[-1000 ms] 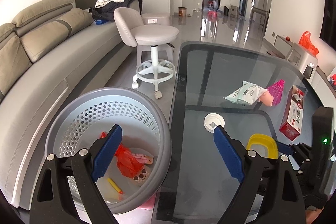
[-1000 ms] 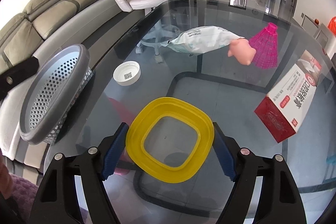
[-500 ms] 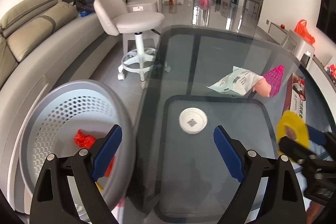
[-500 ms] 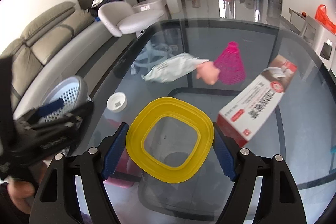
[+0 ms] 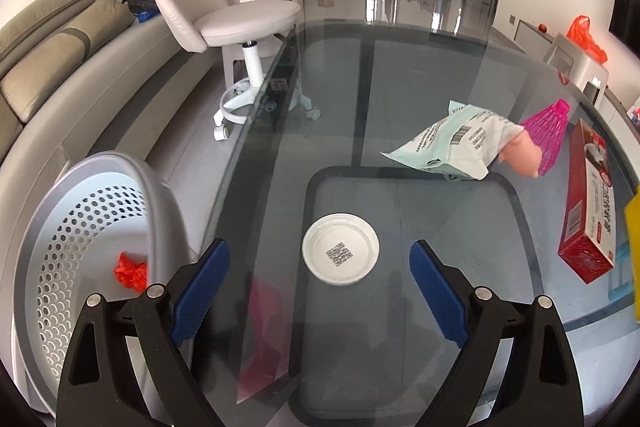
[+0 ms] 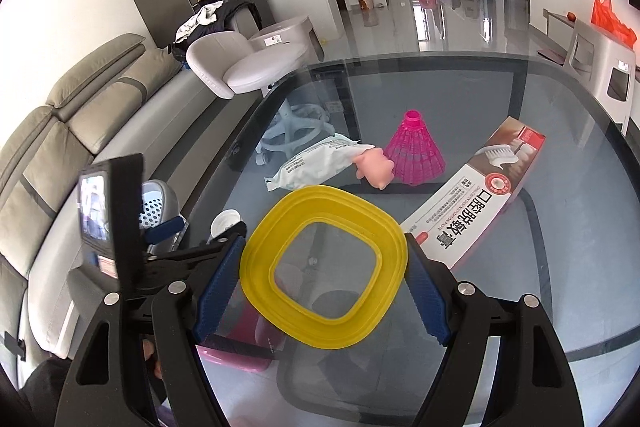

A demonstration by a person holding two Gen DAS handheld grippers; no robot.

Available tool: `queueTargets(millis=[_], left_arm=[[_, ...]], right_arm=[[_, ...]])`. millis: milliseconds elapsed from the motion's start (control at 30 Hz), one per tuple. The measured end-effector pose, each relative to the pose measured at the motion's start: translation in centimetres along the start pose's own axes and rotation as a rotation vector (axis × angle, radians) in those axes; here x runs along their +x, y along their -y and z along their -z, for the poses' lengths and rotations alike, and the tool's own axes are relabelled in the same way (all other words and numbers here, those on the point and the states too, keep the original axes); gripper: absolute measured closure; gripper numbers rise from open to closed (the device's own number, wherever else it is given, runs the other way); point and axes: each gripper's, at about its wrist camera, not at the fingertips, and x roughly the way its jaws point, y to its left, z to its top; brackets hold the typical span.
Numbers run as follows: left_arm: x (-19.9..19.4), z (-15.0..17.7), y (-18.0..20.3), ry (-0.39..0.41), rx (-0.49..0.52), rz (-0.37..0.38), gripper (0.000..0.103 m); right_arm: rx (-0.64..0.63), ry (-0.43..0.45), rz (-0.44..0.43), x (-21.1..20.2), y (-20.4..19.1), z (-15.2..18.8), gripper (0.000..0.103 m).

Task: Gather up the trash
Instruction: 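Grasp the white cup lid with the left tool while the right tool holds the ring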

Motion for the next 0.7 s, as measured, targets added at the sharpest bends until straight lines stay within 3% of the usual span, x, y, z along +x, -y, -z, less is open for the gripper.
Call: queueTargets(millis=[67, 267, 333, 400, 700], left_arm=[[0.3, 0.0, 0.1, -0.014, -0.004, 0.009, 0.018], [0.6, 0.1, 0.5, -0.031, 0.0, 0.028, 0.041], [0.6, 0.1, 0.6, -0.032, 0.005, 0.04, 0.056], [0.5, 0.0, 0.8, -0.035, 0.014, 0.051, 0.064], [-1.9, 0.5, 0.2, 0.007, 0.027, 0.04, 0.064]], right_arm=[[0.005, -0.001, -0.006, 0.0, 0.1, 0.0, 0.028], [0.0, -0.016, -0.011, 0.1, -0.1, 0.1, 0.028], [-0.002, -0.017, -0.013, 0.2, -0.3, -0.1, 0.028], [-0.003, -0.018, -0.014, 0.2, -0.4, -0.1, 0.028], [-0.002, -0.023, -0.019, 0.5, -0.8, 0.0, 0.028]])
